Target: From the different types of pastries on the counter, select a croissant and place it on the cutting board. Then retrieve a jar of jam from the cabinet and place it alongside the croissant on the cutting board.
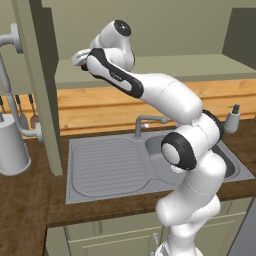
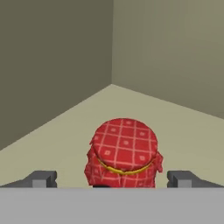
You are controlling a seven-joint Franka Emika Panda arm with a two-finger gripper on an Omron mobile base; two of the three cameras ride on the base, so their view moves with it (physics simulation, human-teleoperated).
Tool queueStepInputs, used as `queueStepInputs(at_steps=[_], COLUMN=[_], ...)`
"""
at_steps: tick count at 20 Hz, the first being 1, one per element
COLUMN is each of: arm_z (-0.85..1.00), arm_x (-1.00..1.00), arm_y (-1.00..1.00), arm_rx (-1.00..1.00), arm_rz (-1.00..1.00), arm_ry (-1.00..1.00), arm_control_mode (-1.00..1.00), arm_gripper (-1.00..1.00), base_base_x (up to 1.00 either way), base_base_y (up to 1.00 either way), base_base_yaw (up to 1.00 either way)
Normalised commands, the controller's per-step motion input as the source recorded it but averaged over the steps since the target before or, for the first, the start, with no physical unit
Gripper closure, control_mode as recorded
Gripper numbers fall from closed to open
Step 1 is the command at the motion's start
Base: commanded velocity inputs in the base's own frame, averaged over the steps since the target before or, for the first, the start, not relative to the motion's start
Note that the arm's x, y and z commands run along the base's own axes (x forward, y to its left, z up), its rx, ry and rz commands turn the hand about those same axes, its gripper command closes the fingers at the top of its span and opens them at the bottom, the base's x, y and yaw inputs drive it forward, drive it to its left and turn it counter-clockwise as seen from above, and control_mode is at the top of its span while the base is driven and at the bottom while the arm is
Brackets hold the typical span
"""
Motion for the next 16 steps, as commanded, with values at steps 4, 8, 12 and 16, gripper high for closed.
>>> queueStepInputs(at_steps=[4,8,12,16], arm_z=[-0.01,-0.1,-0.17,-0.28], arm_x=[0.06,0.21,0.07,0.0], arm_y=[0.0,0.0,0.0,0.01], arm_rx=[0.0,0.0,0.0,0.0], arm_rz=[0.0,0.0,0.0,0.0], arm_ry=[0.0,0.0,0.0,0.0], arm_control_mode=[-1.0,-1.0,-1.0,-1.0], arm_gripper=[-1.0,-1.0,-1.0,1.0], base_base_x=[0.0,0.0,0.0,0.0], base_base_y=[0.0,0.0,0.0,0.0], base_base_yaw=[0.0,0.0,0.0,0.0])
